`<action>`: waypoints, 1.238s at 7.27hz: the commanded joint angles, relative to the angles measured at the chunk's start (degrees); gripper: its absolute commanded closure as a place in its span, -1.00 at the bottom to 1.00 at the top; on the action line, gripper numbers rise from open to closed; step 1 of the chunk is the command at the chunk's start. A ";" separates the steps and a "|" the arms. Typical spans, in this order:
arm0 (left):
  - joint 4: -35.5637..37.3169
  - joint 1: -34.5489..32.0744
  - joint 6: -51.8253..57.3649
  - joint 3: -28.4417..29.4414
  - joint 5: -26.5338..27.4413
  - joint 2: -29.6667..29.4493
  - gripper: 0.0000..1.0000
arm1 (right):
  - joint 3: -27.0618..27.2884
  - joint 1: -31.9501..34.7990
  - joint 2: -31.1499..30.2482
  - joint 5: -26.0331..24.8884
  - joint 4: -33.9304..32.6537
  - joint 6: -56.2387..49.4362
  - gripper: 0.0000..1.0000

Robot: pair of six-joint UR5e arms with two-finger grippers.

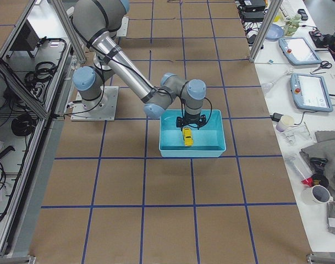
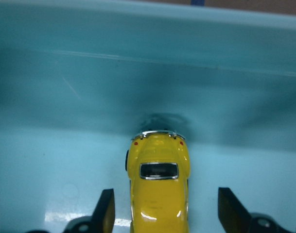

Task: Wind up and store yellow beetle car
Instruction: 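Open the right gripper to release the car in the bin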

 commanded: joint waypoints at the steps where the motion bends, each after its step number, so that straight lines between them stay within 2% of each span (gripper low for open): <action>1: 0.67 -0.26 0.23 0.55 0.40 -0.09 -1.00 | -1.86 3.89 -7.24 0.03 5.31 8.94 -1.00; 3: 0.85 -0.18 0.23 0.73 0.40 -0.53 -1.00 | -8.52 11.08 -12.87 0.02 17.32 15.91 -1.00; 5: 0.85 -0.18 0.32 0.90 0.40 -0.18 -1.00 | -14.42 19.34 -16.57 -0.15 29.38 36.40 -1.00; 7: 0.85 -0.08 0.58 0.82 0.48 -0.27 -1.00 | -18.38 26.81 -17.89 0.02 34.85 53.44 -1.00; 9: 0.85 0.26 0.76 0.47 0.40 0.08 -1.00 | -18.93 36.04 -18.69 0.02 36.11 75.95 -1.00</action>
